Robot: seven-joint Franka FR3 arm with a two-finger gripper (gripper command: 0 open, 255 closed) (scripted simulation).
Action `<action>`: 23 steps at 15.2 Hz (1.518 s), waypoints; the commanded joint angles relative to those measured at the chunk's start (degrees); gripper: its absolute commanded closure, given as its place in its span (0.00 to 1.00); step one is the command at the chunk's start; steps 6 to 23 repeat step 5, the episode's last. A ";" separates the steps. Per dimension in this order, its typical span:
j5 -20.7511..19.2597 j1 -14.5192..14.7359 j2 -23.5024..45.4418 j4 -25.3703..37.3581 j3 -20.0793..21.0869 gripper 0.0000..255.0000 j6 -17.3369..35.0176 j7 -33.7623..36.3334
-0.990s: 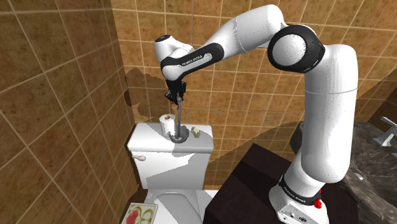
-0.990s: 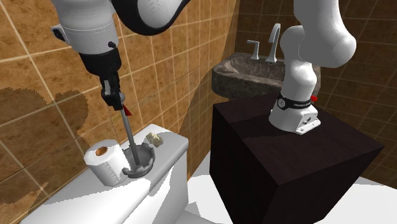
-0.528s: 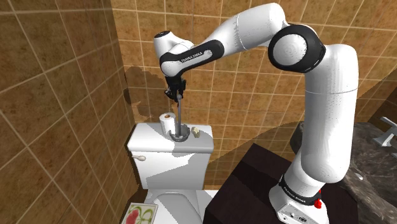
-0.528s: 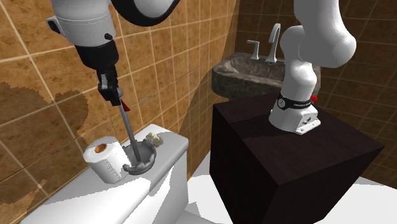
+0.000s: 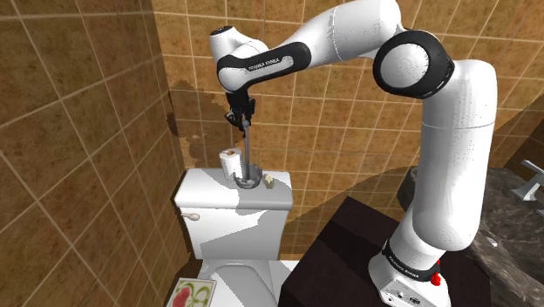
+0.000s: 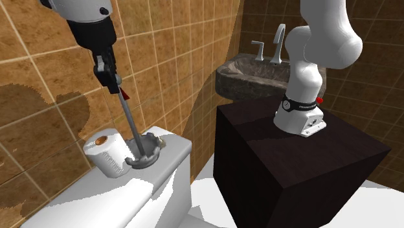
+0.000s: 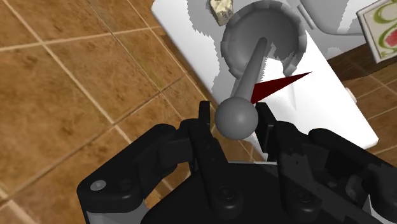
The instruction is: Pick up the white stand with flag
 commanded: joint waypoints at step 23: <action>0.33 0.05 -0.54 2.38 0.07 1.00 -2.78 -0.86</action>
